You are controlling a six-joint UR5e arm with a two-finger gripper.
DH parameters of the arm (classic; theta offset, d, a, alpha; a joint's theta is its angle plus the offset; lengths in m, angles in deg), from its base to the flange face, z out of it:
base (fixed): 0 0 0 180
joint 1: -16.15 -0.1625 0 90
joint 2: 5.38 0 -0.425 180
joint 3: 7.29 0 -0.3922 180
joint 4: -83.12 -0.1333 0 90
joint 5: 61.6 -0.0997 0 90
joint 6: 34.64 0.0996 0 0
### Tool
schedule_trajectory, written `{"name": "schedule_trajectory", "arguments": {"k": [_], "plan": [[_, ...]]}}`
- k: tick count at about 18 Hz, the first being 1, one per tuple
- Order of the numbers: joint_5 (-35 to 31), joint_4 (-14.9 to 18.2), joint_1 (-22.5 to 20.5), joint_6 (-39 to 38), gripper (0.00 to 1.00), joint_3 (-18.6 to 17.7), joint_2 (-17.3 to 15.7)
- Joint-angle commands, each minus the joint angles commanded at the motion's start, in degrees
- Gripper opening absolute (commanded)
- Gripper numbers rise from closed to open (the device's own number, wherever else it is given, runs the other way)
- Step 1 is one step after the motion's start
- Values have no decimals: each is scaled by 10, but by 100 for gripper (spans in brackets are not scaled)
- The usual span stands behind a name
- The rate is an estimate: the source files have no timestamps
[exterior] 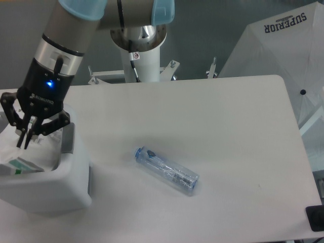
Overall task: Place the trash in the trash can
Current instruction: 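Lower the wrapper into the bin and open the gripper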
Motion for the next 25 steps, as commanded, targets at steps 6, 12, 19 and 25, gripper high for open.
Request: {"name": "schedule_trajectory", "arguments": {"k": [6, 12, 19, 25], "plan": [[-11, 1, 21, 14, 19, -11, 4], [-30, 2, 40, 22, 31, -15, 4], [-46, 2, 57, 57, 65, -14, 2], [-59, -1, 56, 60, 100, -9, -16]]}}
